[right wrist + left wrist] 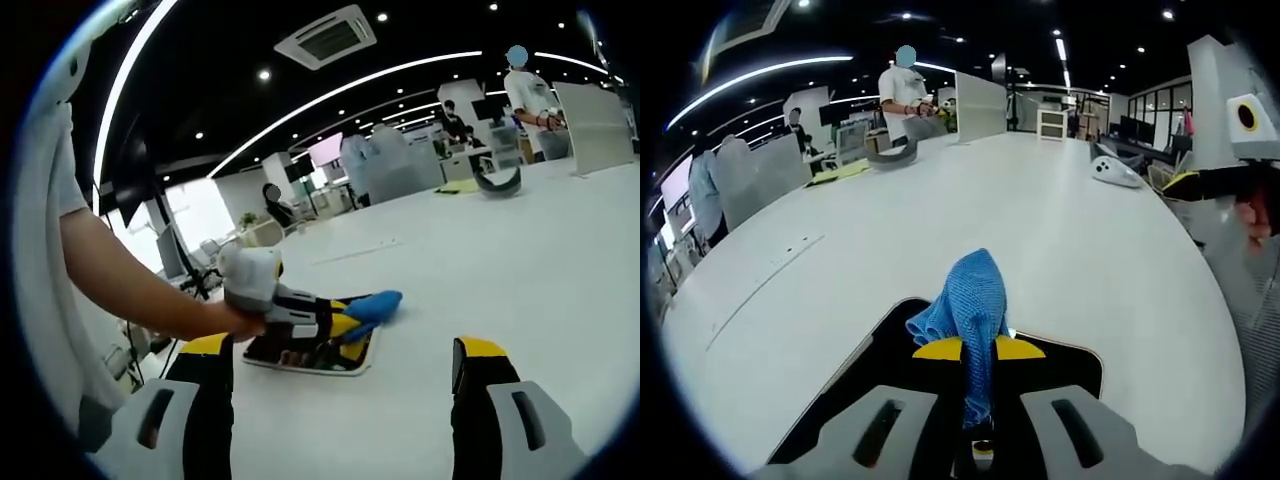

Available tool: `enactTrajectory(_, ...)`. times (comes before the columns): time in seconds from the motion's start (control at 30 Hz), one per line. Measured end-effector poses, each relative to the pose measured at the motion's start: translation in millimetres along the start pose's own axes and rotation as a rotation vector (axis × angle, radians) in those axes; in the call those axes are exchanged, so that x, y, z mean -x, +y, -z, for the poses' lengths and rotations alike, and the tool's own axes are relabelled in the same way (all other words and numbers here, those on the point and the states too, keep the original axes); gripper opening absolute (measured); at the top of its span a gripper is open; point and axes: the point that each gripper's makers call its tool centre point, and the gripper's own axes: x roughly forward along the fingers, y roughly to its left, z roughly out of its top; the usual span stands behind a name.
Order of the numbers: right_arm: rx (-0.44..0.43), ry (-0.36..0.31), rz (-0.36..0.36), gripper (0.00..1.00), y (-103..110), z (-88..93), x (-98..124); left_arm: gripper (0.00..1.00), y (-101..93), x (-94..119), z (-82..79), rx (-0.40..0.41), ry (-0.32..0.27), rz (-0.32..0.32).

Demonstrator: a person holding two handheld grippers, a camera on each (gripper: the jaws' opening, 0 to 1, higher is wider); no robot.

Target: Wipe the mirror surface with the cleaning cloth until all visible marks leave the cleaned area.

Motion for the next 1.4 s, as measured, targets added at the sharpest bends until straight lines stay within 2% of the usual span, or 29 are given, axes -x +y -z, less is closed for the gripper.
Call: enactTrajectory(1.4, -0.017, 0.019, 0.003, 0.9, -2.0, 8.1, -2.3, 0.06, 40.3, 0.8, 1.2, 0.013, -0.009, -0.056)
